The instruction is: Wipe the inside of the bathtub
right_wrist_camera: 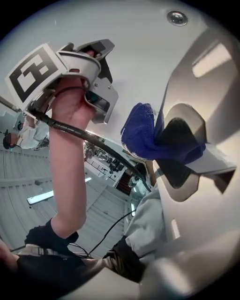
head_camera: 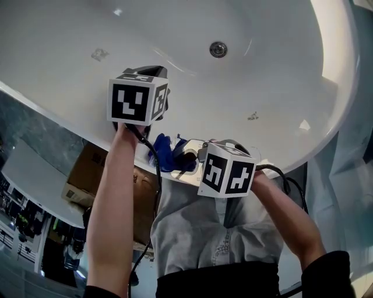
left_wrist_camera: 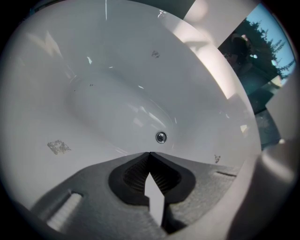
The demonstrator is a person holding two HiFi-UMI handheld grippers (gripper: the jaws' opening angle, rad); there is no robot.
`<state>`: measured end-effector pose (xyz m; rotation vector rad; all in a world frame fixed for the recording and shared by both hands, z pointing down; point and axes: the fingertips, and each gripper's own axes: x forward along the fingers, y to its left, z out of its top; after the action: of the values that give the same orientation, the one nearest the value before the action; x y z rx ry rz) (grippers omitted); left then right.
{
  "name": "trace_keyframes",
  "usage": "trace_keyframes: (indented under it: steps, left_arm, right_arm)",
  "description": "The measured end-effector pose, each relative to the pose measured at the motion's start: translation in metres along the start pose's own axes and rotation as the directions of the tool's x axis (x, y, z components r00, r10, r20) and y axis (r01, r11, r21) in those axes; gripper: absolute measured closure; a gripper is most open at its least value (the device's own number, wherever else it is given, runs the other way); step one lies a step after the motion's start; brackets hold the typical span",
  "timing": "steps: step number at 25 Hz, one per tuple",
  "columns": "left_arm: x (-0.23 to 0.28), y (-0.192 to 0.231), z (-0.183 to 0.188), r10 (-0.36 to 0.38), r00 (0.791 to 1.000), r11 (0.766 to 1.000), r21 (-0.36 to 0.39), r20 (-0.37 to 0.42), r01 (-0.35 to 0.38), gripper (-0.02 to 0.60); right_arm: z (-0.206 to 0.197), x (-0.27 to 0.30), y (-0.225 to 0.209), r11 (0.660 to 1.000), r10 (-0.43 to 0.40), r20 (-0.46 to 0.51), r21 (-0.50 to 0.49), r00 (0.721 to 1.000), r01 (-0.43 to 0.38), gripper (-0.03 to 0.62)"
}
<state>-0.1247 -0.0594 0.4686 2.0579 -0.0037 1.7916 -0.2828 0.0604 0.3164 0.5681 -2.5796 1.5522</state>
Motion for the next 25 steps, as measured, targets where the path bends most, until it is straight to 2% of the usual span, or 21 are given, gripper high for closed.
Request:
trace_keyframes:
  steps: [4, 6, 11, 14, 18, 22, 25]
  left_arm:
    - [0.004, -0.002, 0.006, -0.008, 1.000, 1.000, 0.005, -0.002, 0.008, 0.577]
    - [0.004, -0.004, 0.006, -0.006, 1.000, 1.000, 0.012, -0.005, 0.007, 0.577]
    - [0.006, 0.000, 0.006, 0.004, 1.000, 0.999, 0.037, -0.008, -0.004, 0.577]
    - [0.008, 0.002, 0.002, 0.008, 1.000, 1.000, 0.026, -0.013, -0.008, 0.577]
    - [0.014, -0.003, -0.002, 0.001, 1.000, 1.000, -0.014, -0.003, -0.001, 0.577]
    - [0.026, -0.009, -0.002, -0.017, 1.000, 1.000, -0.009, 0.005, 0.017, 0.577]
    - [0.035, -0.013, -0.006, -0.030, 1.000, 0.999, -0.035, 0.001, 0.030, 0.577]
  right_arm:
    - [0.002, -0.001, 0.007, 1.000, 0.029, 0.001, -0.010, 1.000, -0.029, 0.494]
    - [0.004, -0.005, 0.001, 1.000, 0.010, 0.019, -0.029, 1.000, -0.009, 0.493]
    - [0.008, -0.039, -0.042, 0.995, -0.084, 0.106, 0.054, 0.991, 0.079, 0.493]
    - [0.003, -0.064, -0.068, 0.985, -0.164, 0.110, 0.070, 0.980, 0.157, 0.493]
    - [-0.004, -0.104, -0.109, 0.956, -0.289, 0.114, 0.088, 0.951, 0.280, 0.493]
    - [-0.012, -0.134, -0.149, 0.921, -0.387, 0.087, 0.086, 0.918, 0.380, 0.491]
    - [-0.023, -0.137, -0.176, 0.900, -0.433, 0.022, 0.051, 0.901, 0.432, 0.491]
